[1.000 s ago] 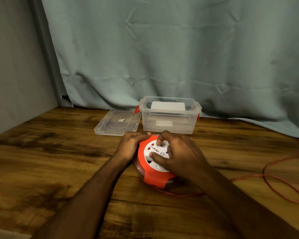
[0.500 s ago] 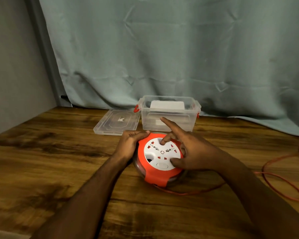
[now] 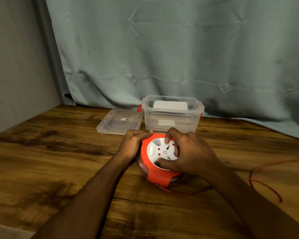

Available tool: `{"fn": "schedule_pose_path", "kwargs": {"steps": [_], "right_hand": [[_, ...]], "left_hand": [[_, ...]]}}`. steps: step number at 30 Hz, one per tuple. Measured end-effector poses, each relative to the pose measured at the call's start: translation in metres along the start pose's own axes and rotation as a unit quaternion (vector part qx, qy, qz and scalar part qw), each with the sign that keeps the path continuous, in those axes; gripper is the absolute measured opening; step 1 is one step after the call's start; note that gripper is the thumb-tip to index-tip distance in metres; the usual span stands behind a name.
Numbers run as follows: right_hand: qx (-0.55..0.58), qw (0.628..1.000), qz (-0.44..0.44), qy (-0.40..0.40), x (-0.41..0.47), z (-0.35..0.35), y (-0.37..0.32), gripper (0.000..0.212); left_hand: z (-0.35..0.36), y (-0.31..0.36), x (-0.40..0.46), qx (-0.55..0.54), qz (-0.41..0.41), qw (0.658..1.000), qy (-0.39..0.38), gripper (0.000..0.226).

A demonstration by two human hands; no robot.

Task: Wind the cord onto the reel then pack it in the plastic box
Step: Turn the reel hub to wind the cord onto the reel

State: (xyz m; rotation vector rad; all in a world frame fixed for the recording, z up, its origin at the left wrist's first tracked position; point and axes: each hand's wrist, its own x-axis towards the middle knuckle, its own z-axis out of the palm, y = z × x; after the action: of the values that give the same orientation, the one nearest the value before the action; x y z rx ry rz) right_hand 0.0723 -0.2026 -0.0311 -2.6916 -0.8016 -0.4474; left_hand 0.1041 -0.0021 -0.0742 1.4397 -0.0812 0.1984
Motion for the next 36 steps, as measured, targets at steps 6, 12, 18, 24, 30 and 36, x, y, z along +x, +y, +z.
{"fn": "schedule_pose_path", "kwargs": {"steps": [6,12,18,24,30,36], "right_hand": [[0.033,0.998,0.003,0.055,0.001,0.011,-0.011,0.040],[0.086,0.995,-0.052,0.004,0.000,-0.005,0.000,0.019],[0.102,0.988,-0.073,-0.095,0.000,-0.019,0.014,0.062],[0.156,0.982,-0.036,-0.098,0.003,-0.017,0.022,0.069],[0.069,0.996,-0.015,-0.051,0.000,-0.019,0.013,0.063],[-0.004,1.000,0.009,-0.011,0.002,-0.005,-0.003,0.057]], "left_hand": [[0.001,0.002,-0.002,0.006,0.009,1.000,-0.013,0.024],[-0.001,0.000,-0.001,0.014,0.005,1.000,-0.009,0.029],[0.000,0.003,-0.002,0.027,0.004,1.000,-0.006,0.031],[0.001,0.003,-0.003,0.029,-0.003,1.000,-0.004,0.030],[0.001,0.003,-0.004,0.012,-0.008,1.000,0.003,0.026],[0.002,0.003,-0.002,-0.004,-0.011,1.000,-0.007,0.023]]}}
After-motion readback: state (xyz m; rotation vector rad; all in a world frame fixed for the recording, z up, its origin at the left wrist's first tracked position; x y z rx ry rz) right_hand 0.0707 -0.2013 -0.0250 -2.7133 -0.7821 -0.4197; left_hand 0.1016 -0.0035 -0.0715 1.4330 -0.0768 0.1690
